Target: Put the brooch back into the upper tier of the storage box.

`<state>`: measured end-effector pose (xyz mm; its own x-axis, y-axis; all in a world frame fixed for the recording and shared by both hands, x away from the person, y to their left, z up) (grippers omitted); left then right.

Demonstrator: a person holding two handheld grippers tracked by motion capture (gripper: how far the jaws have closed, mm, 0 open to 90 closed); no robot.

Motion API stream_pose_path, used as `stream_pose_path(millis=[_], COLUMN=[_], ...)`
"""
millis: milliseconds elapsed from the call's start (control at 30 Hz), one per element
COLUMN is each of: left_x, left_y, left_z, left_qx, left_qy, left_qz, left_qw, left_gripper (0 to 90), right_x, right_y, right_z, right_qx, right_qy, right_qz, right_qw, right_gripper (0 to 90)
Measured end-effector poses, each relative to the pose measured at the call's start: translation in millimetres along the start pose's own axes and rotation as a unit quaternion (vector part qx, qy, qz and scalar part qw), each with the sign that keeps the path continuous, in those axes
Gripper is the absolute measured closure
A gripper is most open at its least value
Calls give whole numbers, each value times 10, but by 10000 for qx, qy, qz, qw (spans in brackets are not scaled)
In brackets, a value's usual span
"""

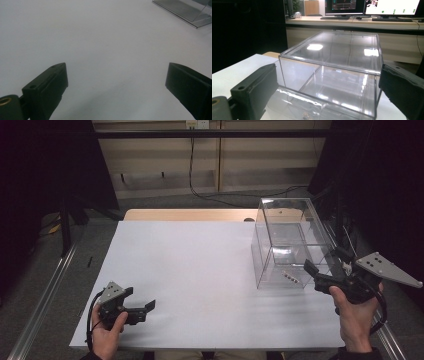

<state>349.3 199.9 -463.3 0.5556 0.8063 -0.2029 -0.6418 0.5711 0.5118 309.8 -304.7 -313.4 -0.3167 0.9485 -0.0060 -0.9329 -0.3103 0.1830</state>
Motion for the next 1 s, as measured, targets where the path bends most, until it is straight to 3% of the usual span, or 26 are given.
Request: stream_pose_path(millis=[267,833,1000], left_x=[-1,-22,-12], left_y=[1,0,9], left_z=[3,13,12], left_qx=[25,-5,4], left_qy=[-24,-58,-59], left_qz=[11,-16,1], left_qw=[10000,10000,10000], left_gripper=[39,39,39], right_x=[-58,-9,-12], right_y=[86,15,42], right_z=[-97,-485,-515], right_qx=[43,605,611], right_qy=[-49,-112,-111], right_qz=[-56,59,40], right_qw=[10000,9981,9981], right_gripper=[10,33,31])
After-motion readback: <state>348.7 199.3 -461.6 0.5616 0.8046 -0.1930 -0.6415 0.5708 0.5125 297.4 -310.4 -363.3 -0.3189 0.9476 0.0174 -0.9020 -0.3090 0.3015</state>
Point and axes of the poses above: each handheld gripper's, and its own axes: y roughly backward along the jaws, z roughly out of its top, x roughly to its left, the point moved 6 cm from there along -y, roughly forward along the jaws, and after that the axes turned 3 degrees about y, right-handed, at the moved point
